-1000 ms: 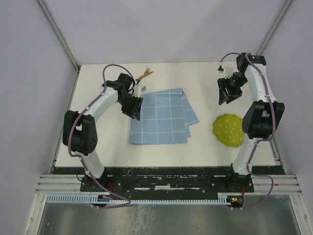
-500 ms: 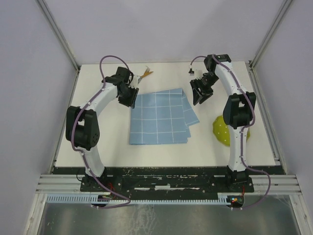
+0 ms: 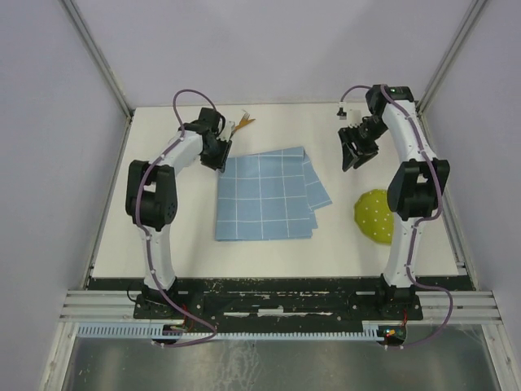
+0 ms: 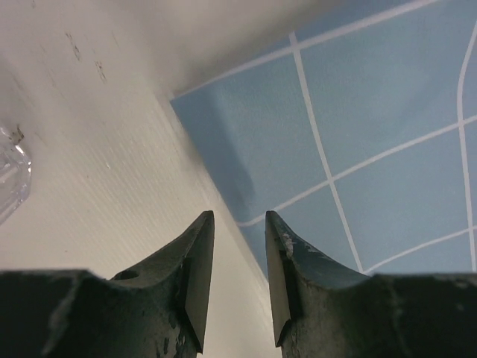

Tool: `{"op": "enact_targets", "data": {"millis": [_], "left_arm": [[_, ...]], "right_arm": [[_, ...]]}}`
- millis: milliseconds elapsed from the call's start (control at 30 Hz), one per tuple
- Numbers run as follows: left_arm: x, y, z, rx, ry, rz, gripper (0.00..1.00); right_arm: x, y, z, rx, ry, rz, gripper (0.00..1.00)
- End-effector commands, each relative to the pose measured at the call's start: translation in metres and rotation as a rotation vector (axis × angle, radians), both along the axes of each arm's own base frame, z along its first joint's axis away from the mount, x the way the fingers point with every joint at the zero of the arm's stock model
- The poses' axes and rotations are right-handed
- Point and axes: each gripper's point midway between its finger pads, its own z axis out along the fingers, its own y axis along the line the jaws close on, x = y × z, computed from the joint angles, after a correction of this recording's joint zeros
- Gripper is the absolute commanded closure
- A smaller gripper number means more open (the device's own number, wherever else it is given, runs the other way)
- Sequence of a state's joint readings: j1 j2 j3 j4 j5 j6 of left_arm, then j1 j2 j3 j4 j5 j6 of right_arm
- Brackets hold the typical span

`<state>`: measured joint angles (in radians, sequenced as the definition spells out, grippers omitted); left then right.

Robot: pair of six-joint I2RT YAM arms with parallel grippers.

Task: Set the dinner table for one person
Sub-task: Move the napkin to the center of the board, then adjust the napkin at the center of the board.

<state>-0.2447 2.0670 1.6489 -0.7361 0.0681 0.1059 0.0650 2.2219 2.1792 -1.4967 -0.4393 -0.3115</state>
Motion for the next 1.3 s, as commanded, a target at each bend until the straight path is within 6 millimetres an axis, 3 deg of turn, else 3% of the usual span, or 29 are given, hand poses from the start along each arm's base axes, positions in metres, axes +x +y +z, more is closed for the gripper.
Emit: {"op": "enact_targets", "data": {"millis": [0,200,367,700,1033,1133,1233,1267], "left_arm": [[0.035,-0.015,0.014,-0.057,-0.103,0.007,0.57],[0.041,-0.009,0.001,-0.010,-0.088,0.025,0.48],[0.039,-0.006,-0.010,0.007,-0.052,0.021,0.48],[0.039,-0.016,-0.021,-0.045,-0.015,0.031,0.49],[0.040,-0.031,-0.017,-0.125,-0.003,0.044,0.53],[0.043,-0.030,-0.015,-0.132,-0.015,0.047,0.64],[0.045,-0.031,-0.010,-0.146,-0.028,0.053,0.95],[0.046,-0.030,-0.008,-0.145,-0.030,0.056,0.97]], "right_arm": [[-0.015,-0.028,0.041,-0.014,-0.077,-0.027,0.42],[-0.035,-0.056,0.052,-0.026,-0.061,-0.068,0.41],[-0.040,-0.070,0.059,-0.041,-0.074,-0.107,0.41],[-0.045,-0.081,0.062,-0.060,-0.082,-0.158,0.41],[-0.051,-0.088,0.065,-0.084,-0.085,-0.175,0.41],[-0.052,-0.088,0.065,-0.083,-0.082,-0.184,0.42],[-0.052,-0.088,0.065,-0.086,-0.078,-0.191,0.42],[-0.052,-0.089,0.065,-0.088,-0.078,-0.192,0.42]]}}
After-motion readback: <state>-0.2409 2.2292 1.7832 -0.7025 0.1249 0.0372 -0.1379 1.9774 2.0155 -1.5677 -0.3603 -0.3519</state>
